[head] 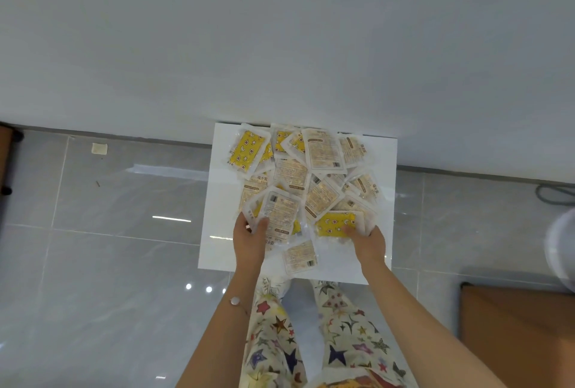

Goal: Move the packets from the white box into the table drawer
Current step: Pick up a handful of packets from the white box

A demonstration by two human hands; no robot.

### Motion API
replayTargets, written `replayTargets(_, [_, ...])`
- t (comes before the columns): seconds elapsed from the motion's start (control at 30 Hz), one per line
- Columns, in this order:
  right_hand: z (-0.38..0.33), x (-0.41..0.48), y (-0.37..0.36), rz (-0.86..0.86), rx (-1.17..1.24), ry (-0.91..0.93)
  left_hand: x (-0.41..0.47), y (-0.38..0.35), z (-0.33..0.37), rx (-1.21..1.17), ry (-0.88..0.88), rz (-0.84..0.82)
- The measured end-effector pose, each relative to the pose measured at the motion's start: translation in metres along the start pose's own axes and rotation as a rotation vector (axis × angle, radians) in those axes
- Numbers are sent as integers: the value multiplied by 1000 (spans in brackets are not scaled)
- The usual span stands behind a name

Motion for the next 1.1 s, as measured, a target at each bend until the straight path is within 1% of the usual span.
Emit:
replayTargets(0.13, [14, 0, 12, 11, 130, -96, -1, 10, -6, -26, 10, 13])
replayTargets(0.17, [14, -1, 15, 16, 156, -96, -2, 12, -8, -41, 23, 26])
replayTargets(0.27, [10, -6, 24, 40, 223, -52, -6, 20, -11, -79, 28, 56])
replayTargets(0.4, [1, -23, 46, 95, 319, 8, -14, 35, -3, -163, 19, 35])
replayTargets(0.5, [-17, -44, 56, 69, 324, 90, -29, 51, 13, -276, 42, 39])
replayTargets(0.57, [-36, -65, 55, -4, 281, 144, -45, 63, 31, -348, 43, 60])
replayTargets(0.67, [-78, -108, 45, -163, 224, 233, -72, 84, 62, -460, 26, 68])
replayTargets(0.77, [-120, -157, 32, -285, 128, 345, -105, 119, 89, -577, 27, 114])
replayTargets(0.83, [-145, -191, 23, -345, 66, 423, -130, 148, 105, -631, -9, 152])
replayTargets(0.9, [-167, -230, 13, -384, -20, 484, -159, 181, 118, -679, -47, 210])
replayTargets(1.0, [-199, -292, -11, -497, -79, 556, -204, 232, 130, -765, -92, 318])
replayTargets(1.1, [-228, -361, -47, -614, -167, 697, -247, 291, 136, -849, -147, 435])
Point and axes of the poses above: each hand's wrist, its own x-axis towards the middle knuckle, its own y-axis out of the back of the hand, z = x × y, the point moved 7 cm from there along x, towards the middle knuckle, and after that the axes turned 8 degrees about -x, right-handed, at the moved point
